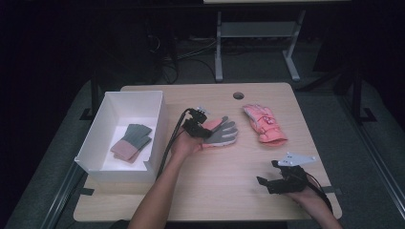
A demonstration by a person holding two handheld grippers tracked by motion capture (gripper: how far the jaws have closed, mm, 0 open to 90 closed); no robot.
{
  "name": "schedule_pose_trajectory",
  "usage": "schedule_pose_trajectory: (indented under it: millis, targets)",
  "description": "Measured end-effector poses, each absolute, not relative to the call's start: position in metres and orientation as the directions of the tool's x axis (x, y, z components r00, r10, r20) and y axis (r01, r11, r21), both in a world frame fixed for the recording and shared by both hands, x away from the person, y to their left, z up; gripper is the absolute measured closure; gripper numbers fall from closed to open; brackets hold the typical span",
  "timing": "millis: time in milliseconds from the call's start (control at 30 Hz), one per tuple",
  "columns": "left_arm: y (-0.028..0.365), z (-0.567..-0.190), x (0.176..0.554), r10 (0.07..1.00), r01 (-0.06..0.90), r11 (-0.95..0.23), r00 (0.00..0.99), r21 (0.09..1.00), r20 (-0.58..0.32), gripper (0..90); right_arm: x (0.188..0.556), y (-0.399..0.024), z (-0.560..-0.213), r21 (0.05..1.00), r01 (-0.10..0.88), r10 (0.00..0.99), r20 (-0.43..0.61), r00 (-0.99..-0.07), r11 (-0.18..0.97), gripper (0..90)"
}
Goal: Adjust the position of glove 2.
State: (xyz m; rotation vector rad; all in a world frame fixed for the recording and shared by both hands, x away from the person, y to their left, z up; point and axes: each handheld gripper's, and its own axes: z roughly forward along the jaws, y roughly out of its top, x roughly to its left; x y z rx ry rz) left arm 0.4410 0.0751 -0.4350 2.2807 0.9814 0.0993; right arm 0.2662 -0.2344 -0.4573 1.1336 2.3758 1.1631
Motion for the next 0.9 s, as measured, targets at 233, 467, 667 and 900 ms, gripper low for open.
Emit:
schedule_pose_trajectory:
  millis: [233, 467, 667, 900]
  targets:
    - [0.055, -0.435, 0.420, 0.612, 0.603, -0.530, 0.759, 0.596, -0.223, 89.9, 0.266, -0.234, -0.457, 0.758, 0.534, 0.744, 0.098, -0.661, 0.374, 13.5]
    - [0.040, -0.435, 0.398, 0.555, 0.573, -0.562, 0.796, 0.596, -0.242, 89.9, 0.267, -0.234, -0.457, 0.758, 0.535, 0.745, 0.098, -0.660, 0.374, 13.4]
    - [0.042, -0.421, 0.398, 0.546, 0.545, -0.565, 0.810, 0.620, -0.215, 89.9, 0.266, -0.234, -0.457, 0.758, 0.534, 0.745, 0.098, -0.660, 0.374, 13.4]
    - [0.067, -0.417, 0.426, 0.642, 0.596, -0.542, 0.749, 0.593, -0.165, 89.9, 0.266, -0.234, -0.457, 0.759, 0.535, 0.745, 0.099, -0.660, 0.372, 13.4]
